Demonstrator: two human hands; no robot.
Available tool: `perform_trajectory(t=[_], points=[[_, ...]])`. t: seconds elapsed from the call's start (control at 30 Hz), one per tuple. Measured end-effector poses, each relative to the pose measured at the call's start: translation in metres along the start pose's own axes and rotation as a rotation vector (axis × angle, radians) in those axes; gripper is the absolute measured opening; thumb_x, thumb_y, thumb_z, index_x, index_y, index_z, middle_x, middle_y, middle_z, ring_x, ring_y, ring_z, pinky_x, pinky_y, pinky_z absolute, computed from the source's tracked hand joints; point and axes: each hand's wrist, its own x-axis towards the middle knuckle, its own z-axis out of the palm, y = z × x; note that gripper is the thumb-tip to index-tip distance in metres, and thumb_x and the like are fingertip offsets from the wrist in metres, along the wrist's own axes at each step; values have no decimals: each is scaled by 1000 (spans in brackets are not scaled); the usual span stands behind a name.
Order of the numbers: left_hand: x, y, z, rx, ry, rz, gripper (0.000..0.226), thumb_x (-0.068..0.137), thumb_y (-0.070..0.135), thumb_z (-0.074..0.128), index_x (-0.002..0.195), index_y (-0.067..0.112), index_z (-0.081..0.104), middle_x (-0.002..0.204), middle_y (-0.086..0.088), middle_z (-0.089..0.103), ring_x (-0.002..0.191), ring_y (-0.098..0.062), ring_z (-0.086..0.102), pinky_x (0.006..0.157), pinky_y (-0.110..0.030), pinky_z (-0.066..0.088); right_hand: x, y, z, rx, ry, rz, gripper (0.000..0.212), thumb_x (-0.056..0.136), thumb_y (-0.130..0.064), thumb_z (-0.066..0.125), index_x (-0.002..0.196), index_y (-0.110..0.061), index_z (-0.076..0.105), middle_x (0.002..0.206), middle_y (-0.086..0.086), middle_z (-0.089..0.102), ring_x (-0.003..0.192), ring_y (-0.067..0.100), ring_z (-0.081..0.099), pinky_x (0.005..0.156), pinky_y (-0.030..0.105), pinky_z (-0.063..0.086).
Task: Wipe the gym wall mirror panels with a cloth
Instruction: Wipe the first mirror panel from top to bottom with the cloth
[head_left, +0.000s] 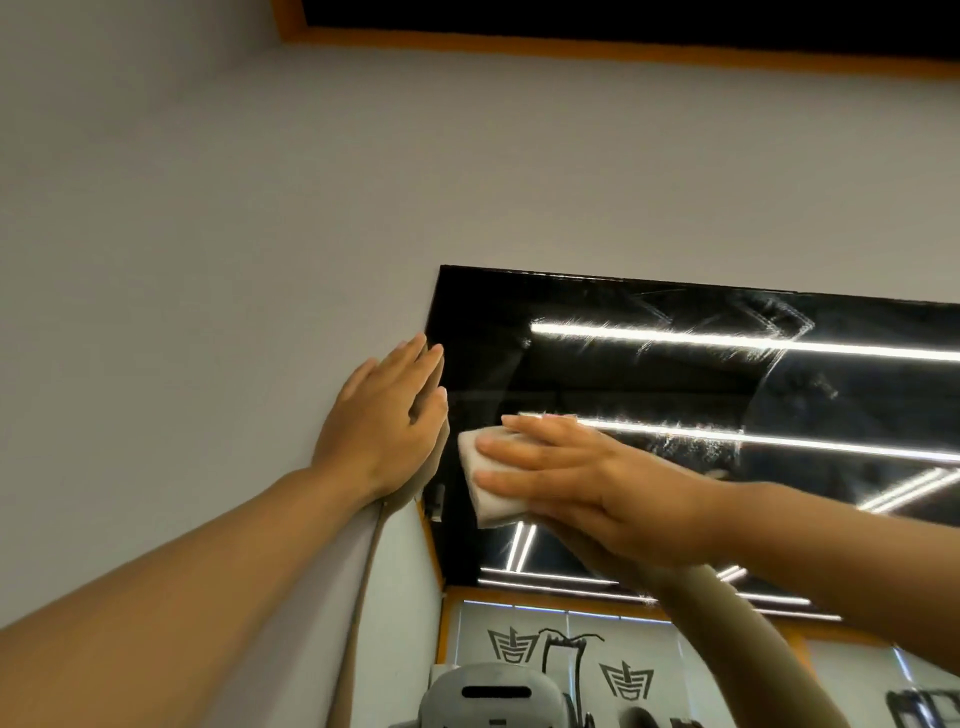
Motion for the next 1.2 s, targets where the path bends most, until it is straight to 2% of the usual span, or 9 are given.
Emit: perform_trajectory(t=[0.23,0.4,0.5,0.6,0.7,0.83,0.93,1.07,1.2], points=[[-10,-38,-17,68,-44,64,70,92,55,16,157,31,18,163,18,10,141,12,-2,111,-9,-6,58,33,-13,-11,132,142,46,106,-31,38,148,-43,23,159,-22,13,149,-1,-5,117,16,-6],[-12,-37,-18,35,-27,57,69,90,50,16,156,32,21,163,18,10,139,14,-2,108,-6,-10,135,76,-33,-148,288,437,47,106,-20,36,153,-20,33,160,2,29,147,30,21,120,41,16],[-13,-37,-19,7,-20,48,69,89,49,17,155,31,25,163,18,14,146,7,5,110,-7,-7,152,71,-35,-205,296,531,47,105,-21,39,152,-17,33,160,7,28,144,33,23,118,42,16],[-13,-37,-19,-14,3,41,68,89,45,18,154,29,31,162,14,20,148,1,11,113,-11,-2,134,34,-15,-88,239,332,46,107,-22,36,153,-24,32,163,-2,20,151,20,7,122,30,0],[-12,-38,-19,-30,25,33,67,89,42,18,152,27,35,161,12,24,148,-1,15,113,-11,0,89,-7,14,-87,168,135,47,105,-37,22,151,-41,20,162,-19,4,148,1,-16,110,12,-22],[-12,-40,-19,-25,34,43,66,89,39,19,152,28,36,161,11,25,148,-2,16,112,-10,-1,46,-38,14,-30,-8,33,49,98,-51,12,147,-53,10,151,-41,-10,142,-11,-22,108,7,-21],[-12,-41,-18,-19,43,48,65,90,40,21,152,28,36,161,12,24,148,-1,15,111,-9,-2,65,-16,6,-104,54,87,47,102,-42,16,149,-49,11,155,-35,-7,143,-9,-19,106,3,-18],[-12,-42,-18,-25,34,49,49,105,33,33,153,29,32,162,15,21,148,1,11,111,-9,-3,107,34,-14,-120,245,419,49,108,-22,29,155,-30,19,164,-6,14,152,17,2,120,24,-2],[-14,-43,-18,-25,40,52,49,105,31,37,153,29,32,162,15,21,148,1,12,112,-11,-1,117,29,-9,-96,314,464,56,97,-38,24,148,-22,41,158,4,32,148,31,20,122,47,10]])
